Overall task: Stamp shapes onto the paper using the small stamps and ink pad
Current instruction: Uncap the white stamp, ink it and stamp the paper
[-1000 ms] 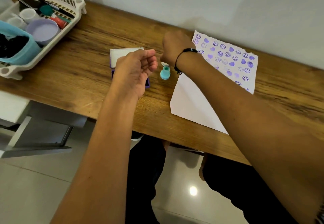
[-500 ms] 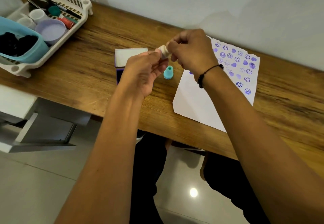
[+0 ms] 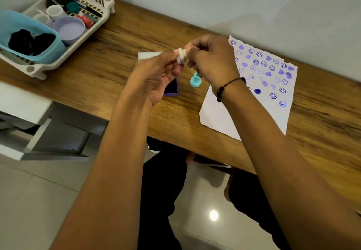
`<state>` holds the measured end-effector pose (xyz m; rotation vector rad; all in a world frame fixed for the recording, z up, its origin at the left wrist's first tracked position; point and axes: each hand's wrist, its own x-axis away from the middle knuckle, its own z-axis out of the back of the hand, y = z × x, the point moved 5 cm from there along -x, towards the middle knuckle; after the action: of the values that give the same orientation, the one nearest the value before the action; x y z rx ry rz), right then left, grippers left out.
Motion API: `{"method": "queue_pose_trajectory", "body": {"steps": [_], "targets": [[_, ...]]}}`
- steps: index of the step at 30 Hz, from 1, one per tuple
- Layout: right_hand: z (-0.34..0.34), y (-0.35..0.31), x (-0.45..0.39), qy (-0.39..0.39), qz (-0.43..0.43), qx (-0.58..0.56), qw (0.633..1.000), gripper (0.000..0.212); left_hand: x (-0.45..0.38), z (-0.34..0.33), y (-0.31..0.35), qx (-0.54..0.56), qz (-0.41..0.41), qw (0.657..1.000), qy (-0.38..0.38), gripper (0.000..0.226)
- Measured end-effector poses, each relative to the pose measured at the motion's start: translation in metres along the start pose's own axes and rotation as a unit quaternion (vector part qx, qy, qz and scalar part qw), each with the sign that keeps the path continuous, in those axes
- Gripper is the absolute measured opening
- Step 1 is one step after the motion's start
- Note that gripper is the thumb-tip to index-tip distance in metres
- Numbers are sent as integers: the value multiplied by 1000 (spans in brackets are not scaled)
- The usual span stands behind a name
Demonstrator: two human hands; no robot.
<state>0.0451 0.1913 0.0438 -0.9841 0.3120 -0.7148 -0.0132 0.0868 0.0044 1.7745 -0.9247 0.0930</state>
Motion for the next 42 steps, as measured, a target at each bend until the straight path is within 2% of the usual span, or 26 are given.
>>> {"method": "queue_pose_trajectory", "body": {"steps": [6, 12, 15, 18, 22, 29, 35, 42], "targets": [[-10, -10, 1, 24, 35, 24, 999, 14, 1, 8, 5, 28, -5, 1000, 7, 10], [-10, -15, 3, 11, 85, 53, 995, 17, 0, 14, 1, 57, 28, 998, 11, 8], [0, -14, -2, 30, 78, 23, 996, 18, -1, 21, 1, 57, 27, 997, 33, 11], [-3, -13, -9, -7, 81, 51, 995, 18, -1, 38, 11, 101, 6, 991, 87, 9], [-31, -21, -10, -72, 169, 198, 963, 19, 3, 61, 18, 139, -9, 977, 165, 12], [-96, -7, -7, -176, 240, 399, 867, 23, 5, 72, 22, 174, -15, 967, 183, 17], [-109, 6, 0, -145, 257, 390, 872, 19, 1, 72, 23, 176, -7, 973, 152, 13], [-110, 6, 1, -152, 279, 399, 860, 20, 3, 65, 23, 177, -1, 975, 137, 9]]}}
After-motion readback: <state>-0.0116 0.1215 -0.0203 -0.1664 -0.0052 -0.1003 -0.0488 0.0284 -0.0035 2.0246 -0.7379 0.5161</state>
